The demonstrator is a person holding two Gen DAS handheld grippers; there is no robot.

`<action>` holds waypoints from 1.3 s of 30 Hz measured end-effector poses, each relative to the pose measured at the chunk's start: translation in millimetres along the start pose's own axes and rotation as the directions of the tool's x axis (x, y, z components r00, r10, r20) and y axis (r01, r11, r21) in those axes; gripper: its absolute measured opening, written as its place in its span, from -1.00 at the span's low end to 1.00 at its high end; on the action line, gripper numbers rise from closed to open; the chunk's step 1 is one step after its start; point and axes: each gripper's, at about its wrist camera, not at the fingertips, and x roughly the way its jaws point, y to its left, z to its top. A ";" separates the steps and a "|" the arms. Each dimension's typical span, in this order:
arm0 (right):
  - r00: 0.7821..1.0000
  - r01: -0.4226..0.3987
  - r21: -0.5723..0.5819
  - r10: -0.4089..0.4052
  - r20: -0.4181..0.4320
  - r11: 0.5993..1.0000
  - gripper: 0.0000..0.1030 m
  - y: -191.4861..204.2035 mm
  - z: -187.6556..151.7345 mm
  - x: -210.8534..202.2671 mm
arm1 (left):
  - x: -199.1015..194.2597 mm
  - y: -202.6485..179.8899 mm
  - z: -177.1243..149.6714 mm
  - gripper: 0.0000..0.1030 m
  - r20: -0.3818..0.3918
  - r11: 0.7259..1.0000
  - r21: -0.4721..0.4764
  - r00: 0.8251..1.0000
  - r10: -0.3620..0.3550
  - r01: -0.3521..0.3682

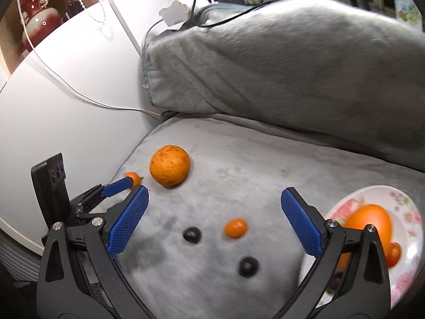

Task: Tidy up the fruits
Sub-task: 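Move both tools to either side of the large spotted orange, then close both tools together on the large spotted orange and lift it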

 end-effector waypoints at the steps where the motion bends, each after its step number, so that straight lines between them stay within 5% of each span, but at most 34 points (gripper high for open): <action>1: 1.000 -0.012 0.008 0.012 -0.007 1.000 0.98 0.9 2.8 5.7 | 1.2 3.2 1.2 0.55 -0.003 1.000 -0.004 1.000 0.001 -0.001; 27: 0.965 -0.172 0.089 0.186 -0.184 0.981 0.97 36.1 29.2 116.3 | 32.3 25.2 8.8 0.55 -0.043 0.999 -0.047 0.999 0.001 -0.003; 31: 0.956 -0.188 0.119 0.209 -0.207 0.975 0.79 37.6 29.8 130.3 | 34.7 27.8 9.7 0.55 -0.048 0.998 -0.057 0.999 -0.004 0.001; 39: 0.942 -0.210 0.164 0.244 -0.232 0.964 0.78 38.2 25.7 147.9 | 36.8 31.3 11.1 0.54 -0.063 0.996 -0.087 0.998 -0.030 0.024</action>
